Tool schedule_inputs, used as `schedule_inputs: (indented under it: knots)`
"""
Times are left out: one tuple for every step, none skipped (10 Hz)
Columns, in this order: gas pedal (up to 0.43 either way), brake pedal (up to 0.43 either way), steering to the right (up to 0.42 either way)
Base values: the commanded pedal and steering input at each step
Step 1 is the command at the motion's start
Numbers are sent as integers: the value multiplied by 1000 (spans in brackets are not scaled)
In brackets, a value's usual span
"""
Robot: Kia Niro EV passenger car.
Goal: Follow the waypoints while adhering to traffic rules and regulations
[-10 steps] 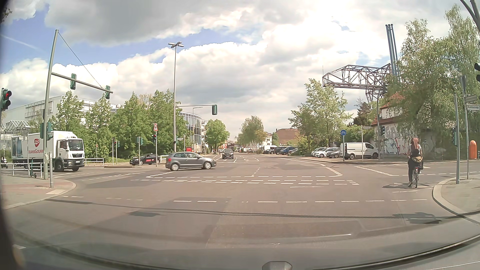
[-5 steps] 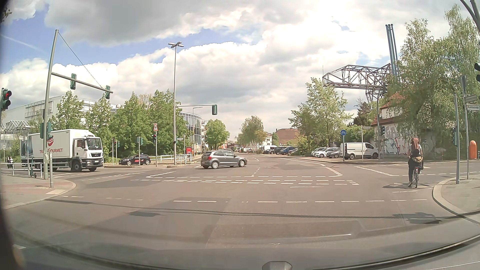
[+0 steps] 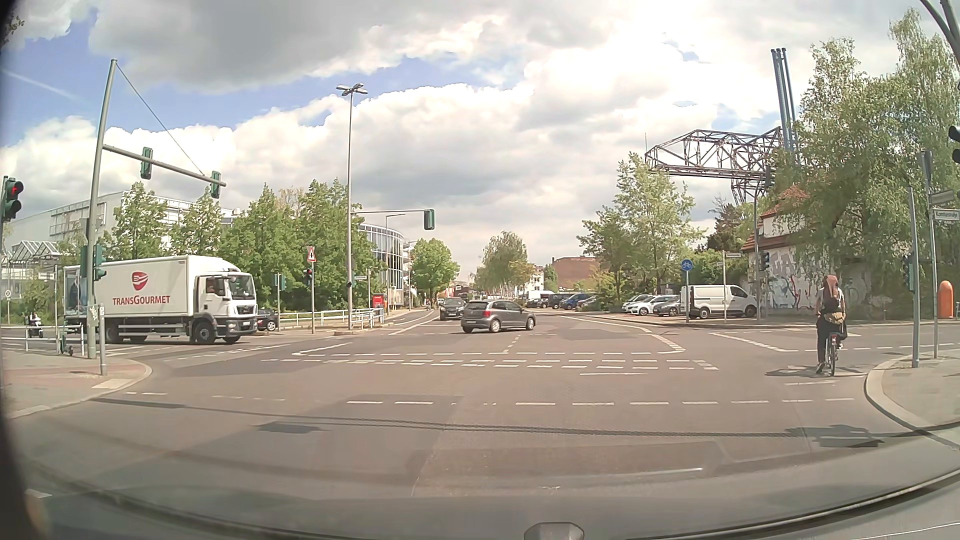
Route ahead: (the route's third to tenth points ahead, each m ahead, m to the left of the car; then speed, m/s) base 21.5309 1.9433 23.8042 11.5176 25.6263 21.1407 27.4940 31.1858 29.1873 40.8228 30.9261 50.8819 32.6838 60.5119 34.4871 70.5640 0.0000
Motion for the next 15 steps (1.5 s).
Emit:
schedule_inputs:
  knots:
    - [0, 348, -5]
    - [0, 348, -5]
    - [0, 348, -5]
    - [0, 348, -5]
    - [0, 348, -5]
    - [0, 348, -5]
    - [0, 354, -5]
    - [0, 348, -5]
    - [0, 348, -5]
    - [0, 348, -5]
    - [0, 348, -5]
    - [0, 354, -5]
    - [0, 354, -5]
    - [0, 354, -5]
    - [0, 354, -5]
